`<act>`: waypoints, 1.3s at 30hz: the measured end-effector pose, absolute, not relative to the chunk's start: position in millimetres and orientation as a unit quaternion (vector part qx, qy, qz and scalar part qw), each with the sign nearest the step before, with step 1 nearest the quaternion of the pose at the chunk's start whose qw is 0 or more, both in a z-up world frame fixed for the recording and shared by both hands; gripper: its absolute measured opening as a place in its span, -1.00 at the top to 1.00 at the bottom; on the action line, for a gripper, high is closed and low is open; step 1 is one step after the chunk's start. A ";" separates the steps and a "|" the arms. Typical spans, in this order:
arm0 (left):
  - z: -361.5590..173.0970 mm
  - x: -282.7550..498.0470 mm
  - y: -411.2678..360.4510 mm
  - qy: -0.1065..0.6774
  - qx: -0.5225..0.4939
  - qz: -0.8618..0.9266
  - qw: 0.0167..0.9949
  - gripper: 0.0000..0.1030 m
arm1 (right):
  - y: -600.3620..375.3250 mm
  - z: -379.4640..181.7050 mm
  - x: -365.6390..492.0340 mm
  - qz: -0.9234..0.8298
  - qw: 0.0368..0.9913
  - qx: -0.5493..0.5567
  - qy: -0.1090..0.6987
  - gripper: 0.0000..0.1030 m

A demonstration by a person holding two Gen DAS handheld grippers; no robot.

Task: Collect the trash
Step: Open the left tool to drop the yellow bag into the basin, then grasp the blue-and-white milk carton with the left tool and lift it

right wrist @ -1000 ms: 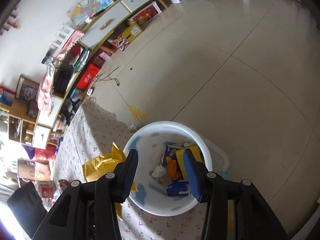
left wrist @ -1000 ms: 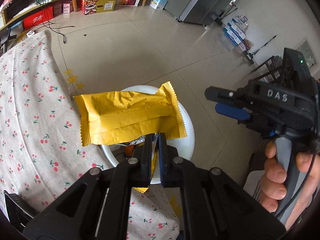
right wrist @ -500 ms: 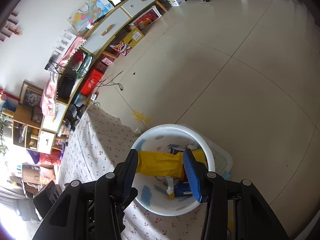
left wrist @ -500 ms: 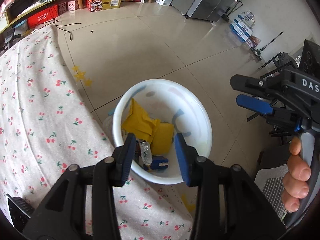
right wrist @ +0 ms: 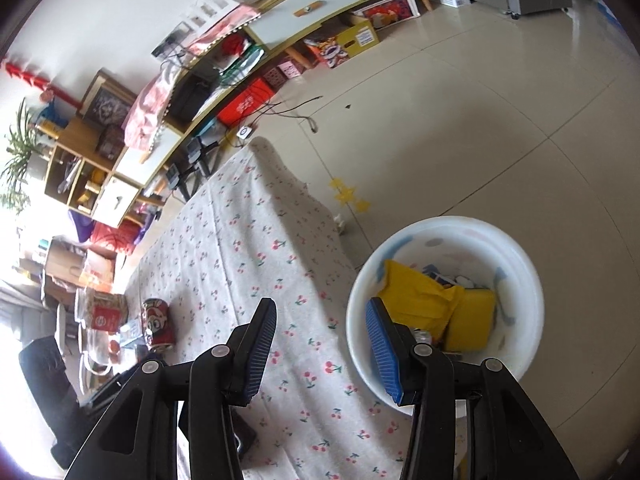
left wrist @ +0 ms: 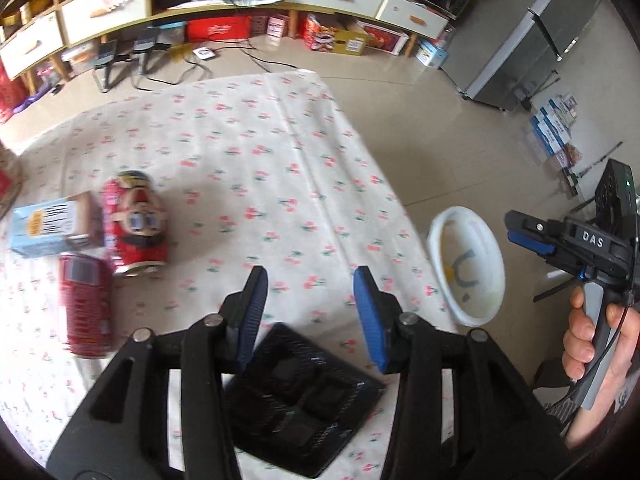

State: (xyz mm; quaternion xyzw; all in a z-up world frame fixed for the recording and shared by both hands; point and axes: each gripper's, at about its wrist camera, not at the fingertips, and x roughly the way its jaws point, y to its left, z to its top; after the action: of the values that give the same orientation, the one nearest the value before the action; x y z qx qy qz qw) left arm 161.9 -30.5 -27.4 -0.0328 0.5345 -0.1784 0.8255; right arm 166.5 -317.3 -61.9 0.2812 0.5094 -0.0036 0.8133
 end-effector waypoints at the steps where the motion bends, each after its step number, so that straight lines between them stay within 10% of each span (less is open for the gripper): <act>1: -24.0 164.6 -10.4 0.532 -0.032 -0.158 0.831 -0.04 | -309.7 -61.8 169.0 0.005 0.814 0.276 0.512 0.07; 4: -19.5 175.3 45.8 0.537 -0.034 -0.100 0.837 -0.33 | -285.0 -63.0 175.5 0.032 0.812 0.260 0.522 0.07; 12: -50.7 199.7 158.5 0.544 -0.110 -0.003 0.832 -0.36 | -216.8 -72.2 175.8 0.088 0.801 0.185 0.563 0.06; 39: -120.4 252.7 89.3 0.555 0.457 -0.143 0.680 -0.59 | -129.0 -106.6 153.8 0.174 0.754 0.050 0.632 -0.14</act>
State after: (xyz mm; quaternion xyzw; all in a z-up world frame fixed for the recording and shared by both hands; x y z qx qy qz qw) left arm 252.7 89.3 -120.4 0.4574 0.5548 -0.1430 0.6801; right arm 153.8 -129.0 -106.6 0.0497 0.6317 0.1738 0.7538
